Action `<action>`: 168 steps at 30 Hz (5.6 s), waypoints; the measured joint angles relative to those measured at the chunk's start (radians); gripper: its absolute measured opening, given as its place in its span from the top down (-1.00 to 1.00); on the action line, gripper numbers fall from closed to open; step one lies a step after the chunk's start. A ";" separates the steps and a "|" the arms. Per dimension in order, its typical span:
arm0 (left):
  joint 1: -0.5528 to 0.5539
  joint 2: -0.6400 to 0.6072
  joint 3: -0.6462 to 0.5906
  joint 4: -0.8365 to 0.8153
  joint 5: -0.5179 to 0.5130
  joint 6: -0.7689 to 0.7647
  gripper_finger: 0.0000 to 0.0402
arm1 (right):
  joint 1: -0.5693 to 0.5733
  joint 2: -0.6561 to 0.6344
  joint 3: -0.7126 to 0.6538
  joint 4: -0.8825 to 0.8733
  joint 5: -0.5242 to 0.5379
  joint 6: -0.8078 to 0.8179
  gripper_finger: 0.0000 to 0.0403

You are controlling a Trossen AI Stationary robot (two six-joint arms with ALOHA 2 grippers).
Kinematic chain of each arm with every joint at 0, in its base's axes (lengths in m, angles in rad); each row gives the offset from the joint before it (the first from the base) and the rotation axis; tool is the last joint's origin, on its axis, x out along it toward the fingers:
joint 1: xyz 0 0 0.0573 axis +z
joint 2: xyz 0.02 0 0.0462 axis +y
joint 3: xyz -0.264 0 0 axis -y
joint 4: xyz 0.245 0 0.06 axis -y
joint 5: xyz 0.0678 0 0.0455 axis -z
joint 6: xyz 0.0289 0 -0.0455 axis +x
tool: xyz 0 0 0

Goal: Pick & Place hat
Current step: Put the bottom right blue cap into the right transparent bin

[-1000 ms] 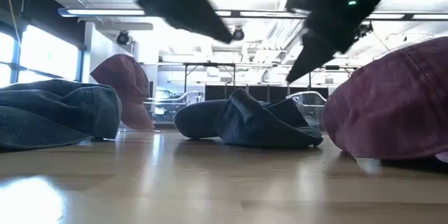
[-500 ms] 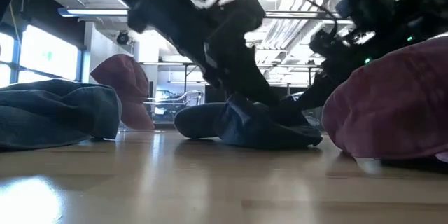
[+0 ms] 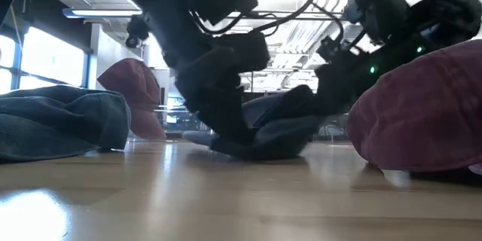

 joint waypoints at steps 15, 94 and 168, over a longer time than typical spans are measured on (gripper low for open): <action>-0.058 -0.237 -0.008 -0.031 -0.136 -0.019 1.00 | 0.054 -0.125 0.001 -0.119 -0.137 0.198 0.93; -0.136 -0.037 0.144 -0.174 -0.336 0.040 1.00 | 0.113 -0.055 0.066 -0.068 -0.021 -0.320 0.46; -0.157 -0.051 0.178 -0.467 -0.687 0.055 1.00 | 0.285 -0.498 0.067 -0.495 -0.142 -0.199 -0.02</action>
